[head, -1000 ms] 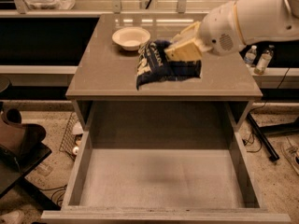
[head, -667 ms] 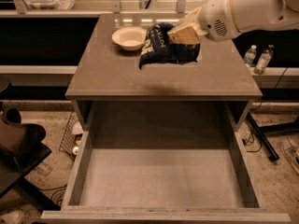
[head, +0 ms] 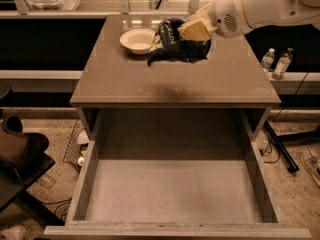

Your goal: Pick blue chip bag from top drawer and place on counter

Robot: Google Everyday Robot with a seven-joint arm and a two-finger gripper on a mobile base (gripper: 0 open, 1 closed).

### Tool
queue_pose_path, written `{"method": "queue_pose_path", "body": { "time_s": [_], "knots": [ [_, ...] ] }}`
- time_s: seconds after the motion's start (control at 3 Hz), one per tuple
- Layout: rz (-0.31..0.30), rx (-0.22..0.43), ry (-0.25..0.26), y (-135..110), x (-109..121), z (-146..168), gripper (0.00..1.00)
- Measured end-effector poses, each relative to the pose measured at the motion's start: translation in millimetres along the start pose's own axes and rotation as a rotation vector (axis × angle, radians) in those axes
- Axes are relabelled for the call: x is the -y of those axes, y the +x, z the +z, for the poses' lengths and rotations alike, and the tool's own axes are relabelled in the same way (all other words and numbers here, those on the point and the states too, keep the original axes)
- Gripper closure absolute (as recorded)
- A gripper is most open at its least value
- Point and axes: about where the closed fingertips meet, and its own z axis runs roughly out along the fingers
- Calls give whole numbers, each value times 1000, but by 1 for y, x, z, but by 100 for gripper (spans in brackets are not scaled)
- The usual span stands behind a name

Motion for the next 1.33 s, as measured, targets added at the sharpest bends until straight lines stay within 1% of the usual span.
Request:
{"method": "queue_pose_path", "body": {
  "time_s": [0.33, 0.67, 1.0, 1.33],
  "knots": [
    [42, -9, 77, 6, 46, 17, 100],
    [75, 3, 154, 23, 90, 36, 100],
    [80, 6, 165, 27, 97, 41, 88],
    [79, 7, 161, 26, 95, 43, 64]
  ]
}}
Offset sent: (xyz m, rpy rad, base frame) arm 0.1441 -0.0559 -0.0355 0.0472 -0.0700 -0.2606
